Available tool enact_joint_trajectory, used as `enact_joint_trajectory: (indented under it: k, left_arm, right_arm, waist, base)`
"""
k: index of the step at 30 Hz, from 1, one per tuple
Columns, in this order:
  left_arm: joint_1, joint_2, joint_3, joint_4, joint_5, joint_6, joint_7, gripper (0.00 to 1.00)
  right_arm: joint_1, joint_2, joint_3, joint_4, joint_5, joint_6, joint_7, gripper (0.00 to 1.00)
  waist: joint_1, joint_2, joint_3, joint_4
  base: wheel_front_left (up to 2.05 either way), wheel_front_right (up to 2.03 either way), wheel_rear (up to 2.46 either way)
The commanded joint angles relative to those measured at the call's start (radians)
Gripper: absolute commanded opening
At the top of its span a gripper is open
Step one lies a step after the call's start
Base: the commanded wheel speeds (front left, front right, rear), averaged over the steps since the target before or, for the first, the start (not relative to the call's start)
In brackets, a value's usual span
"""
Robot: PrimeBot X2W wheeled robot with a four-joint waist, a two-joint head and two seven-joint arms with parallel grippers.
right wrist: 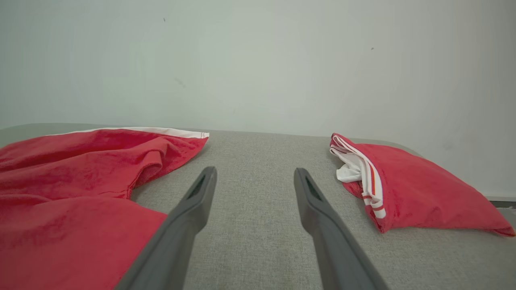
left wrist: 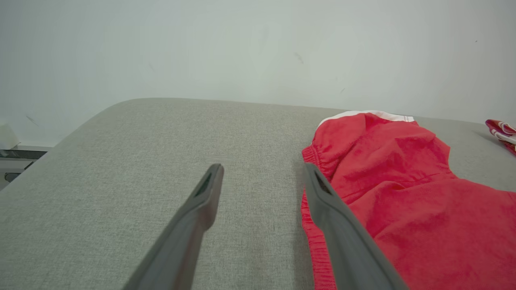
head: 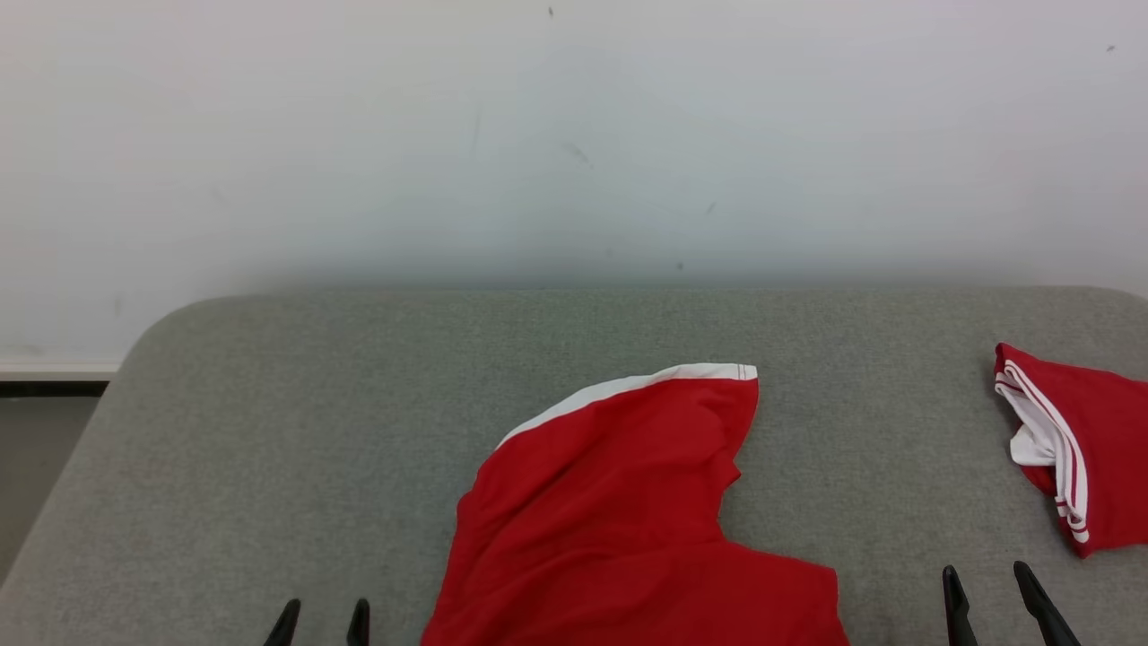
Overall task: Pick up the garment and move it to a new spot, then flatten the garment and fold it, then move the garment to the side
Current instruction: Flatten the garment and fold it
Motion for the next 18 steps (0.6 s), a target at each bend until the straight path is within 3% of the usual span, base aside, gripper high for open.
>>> enact_joint_trajectory:
  k: [1, 9, 18]
  left_arm:
    - [0.019, -0.010, 0.020, 0.003, 0.023, -0.016, 0.000, 1.00]
    - [0.056, -0.063, 0.114, 0.005, 0.095, -0.101, 0.000, 1.00]
    - [0.057, -0.108, 0.174, 0.018, 0.152, -0.154, 0.000, 1.00]
  right_arm:
    - [0.013, -0.004, 0.000, 0.004, 0.002, -0.002, -0.003, 1.00]
    - [0.013, -0.003, -0.008, 0.005, -0.010, -0.002, -0.003, 1.00]
    - [0.008, -0.003, -0.010, 0.006, -0.014, -0.002, -0.003, 1.00]
  waist:
    - [0.0001, 0.0000, -0.001, -0.013]
    - [0.0001, 0.0000, -0.005, -0.046]
    - [0.0001, 0.0000, -0.008, -0.053]
  base:
    - [0.00, 0.00, 0.00]
    - [0.00, 0.00, 0.00]
    - [0.00, 0.00, 0.00]
